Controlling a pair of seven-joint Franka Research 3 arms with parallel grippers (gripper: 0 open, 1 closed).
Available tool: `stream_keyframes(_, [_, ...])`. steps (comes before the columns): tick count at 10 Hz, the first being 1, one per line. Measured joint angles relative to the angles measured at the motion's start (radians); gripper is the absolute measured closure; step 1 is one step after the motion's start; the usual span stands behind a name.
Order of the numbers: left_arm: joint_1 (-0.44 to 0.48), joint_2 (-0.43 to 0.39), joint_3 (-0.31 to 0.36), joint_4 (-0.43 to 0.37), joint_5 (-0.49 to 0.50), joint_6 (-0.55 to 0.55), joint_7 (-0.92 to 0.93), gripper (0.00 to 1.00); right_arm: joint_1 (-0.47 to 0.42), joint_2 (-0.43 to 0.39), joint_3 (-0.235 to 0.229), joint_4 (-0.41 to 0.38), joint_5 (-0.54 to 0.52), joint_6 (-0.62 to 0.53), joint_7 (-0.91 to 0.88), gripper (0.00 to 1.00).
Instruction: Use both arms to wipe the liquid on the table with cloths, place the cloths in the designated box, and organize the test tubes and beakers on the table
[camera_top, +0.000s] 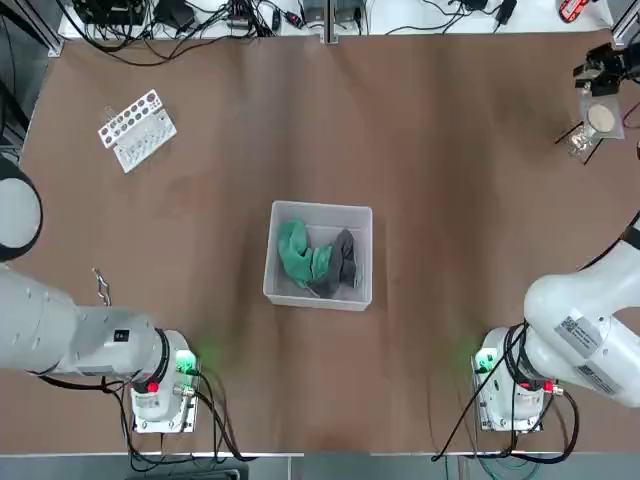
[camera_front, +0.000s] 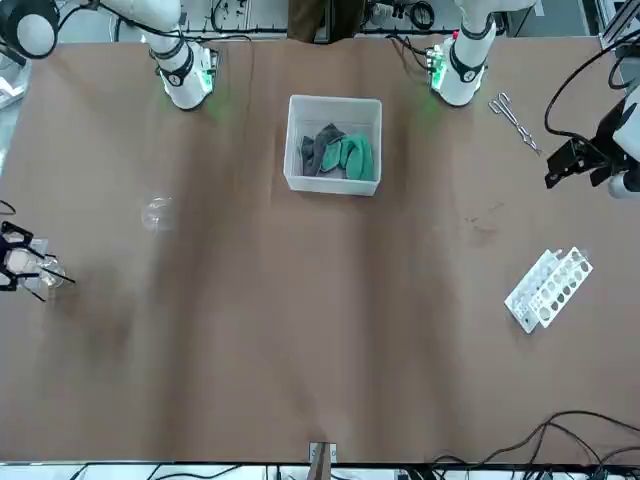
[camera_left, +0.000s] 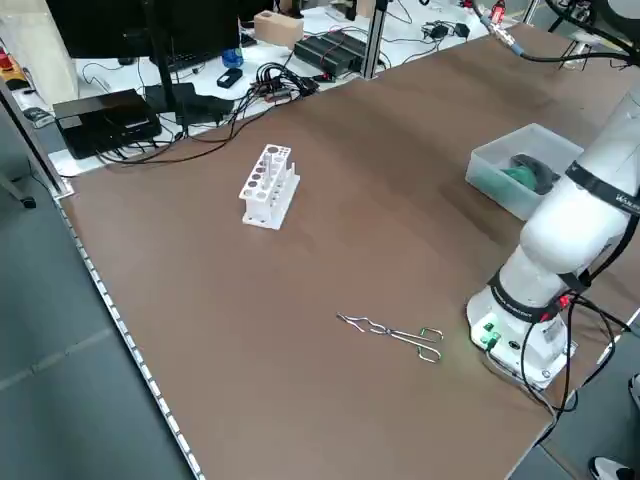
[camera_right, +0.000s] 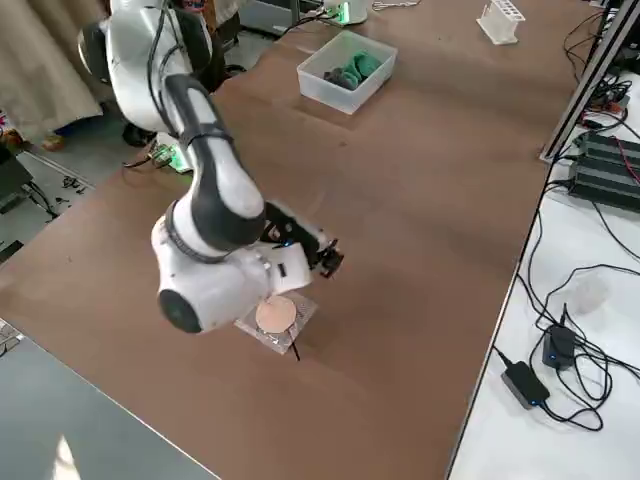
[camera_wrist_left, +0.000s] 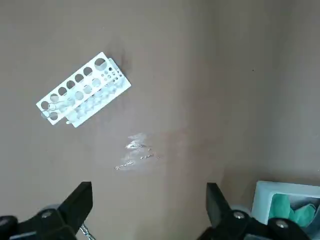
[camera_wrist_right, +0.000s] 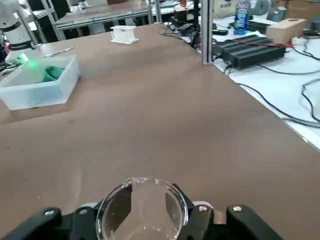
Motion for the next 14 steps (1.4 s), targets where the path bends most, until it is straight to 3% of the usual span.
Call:
stream_keyframes(5, [0.0, 0.0, 0.0, 0.0, 0.0, 0.0, 0.0, 0.0, -0.082, 0.067, 0.003, 0.085, 0.002, 0.011, 0.009, 0.59])
stream_keyframes(10, [0.0, 0.0, 0.0, 0.0, 0.0, 0.0, 0.0, 0.0, -0.161, 0.112, 0.003, 0.099, 0.003, 0.014, 0.002, 0.58])
stream_keyframes(14, [0.0, 0.0, 0.0, 0.0, 0.0, 0.0, 0.0, 0.0, -0.165, 0.129, 0.006, 0.099, 0.002, 0.014, -0.018, 0.56])
